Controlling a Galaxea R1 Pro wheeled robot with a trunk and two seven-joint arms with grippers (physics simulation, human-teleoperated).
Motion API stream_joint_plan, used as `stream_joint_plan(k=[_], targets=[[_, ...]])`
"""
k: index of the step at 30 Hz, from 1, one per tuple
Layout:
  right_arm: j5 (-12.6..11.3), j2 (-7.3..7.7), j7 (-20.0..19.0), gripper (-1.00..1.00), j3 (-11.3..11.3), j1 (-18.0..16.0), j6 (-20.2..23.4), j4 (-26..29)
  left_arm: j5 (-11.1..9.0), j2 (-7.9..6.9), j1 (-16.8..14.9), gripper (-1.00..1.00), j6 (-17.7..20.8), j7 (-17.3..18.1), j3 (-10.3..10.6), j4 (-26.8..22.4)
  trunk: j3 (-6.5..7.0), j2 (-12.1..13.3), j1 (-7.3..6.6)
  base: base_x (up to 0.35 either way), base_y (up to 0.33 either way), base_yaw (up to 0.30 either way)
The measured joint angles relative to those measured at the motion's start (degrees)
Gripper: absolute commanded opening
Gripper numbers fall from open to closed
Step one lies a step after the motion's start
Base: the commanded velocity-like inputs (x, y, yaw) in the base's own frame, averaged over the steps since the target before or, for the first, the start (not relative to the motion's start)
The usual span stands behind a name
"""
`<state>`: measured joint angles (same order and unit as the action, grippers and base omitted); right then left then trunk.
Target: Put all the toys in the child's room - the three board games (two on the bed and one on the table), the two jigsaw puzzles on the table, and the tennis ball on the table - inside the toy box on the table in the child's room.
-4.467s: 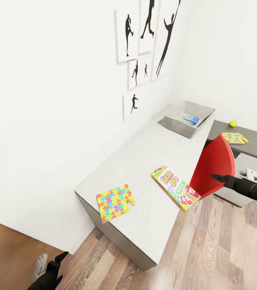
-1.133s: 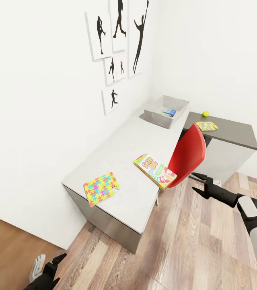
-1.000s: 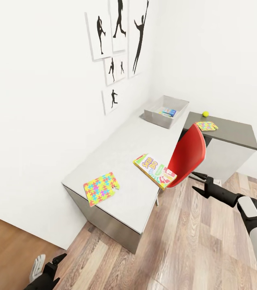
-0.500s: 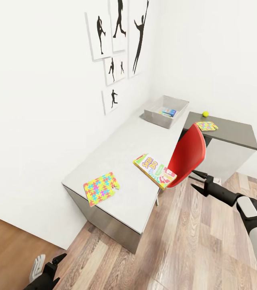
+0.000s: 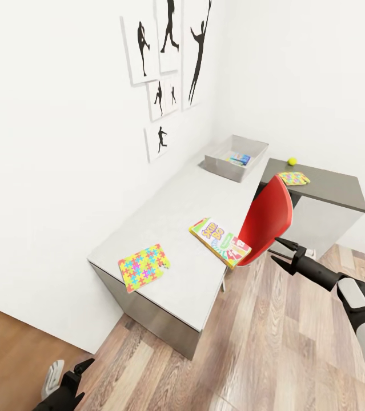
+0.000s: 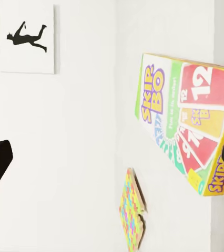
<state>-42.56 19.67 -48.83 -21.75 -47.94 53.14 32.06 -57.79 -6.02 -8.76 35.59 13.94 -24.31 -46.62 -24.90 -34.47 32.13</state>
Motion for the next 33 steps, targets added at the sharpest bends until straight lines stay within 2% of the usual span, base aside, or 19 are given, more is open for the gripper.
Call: stream_joint_plan(k=[33], targets=[[0.2,-0.17,-1.0,1.00,0.5,0.0,-0.1,0.0,0.0,-0.12,0.0,1.00,0.0,0.0,-0.1,-0.2,-5.94,-13.3,7.26,0.000,0.000,0.000]])
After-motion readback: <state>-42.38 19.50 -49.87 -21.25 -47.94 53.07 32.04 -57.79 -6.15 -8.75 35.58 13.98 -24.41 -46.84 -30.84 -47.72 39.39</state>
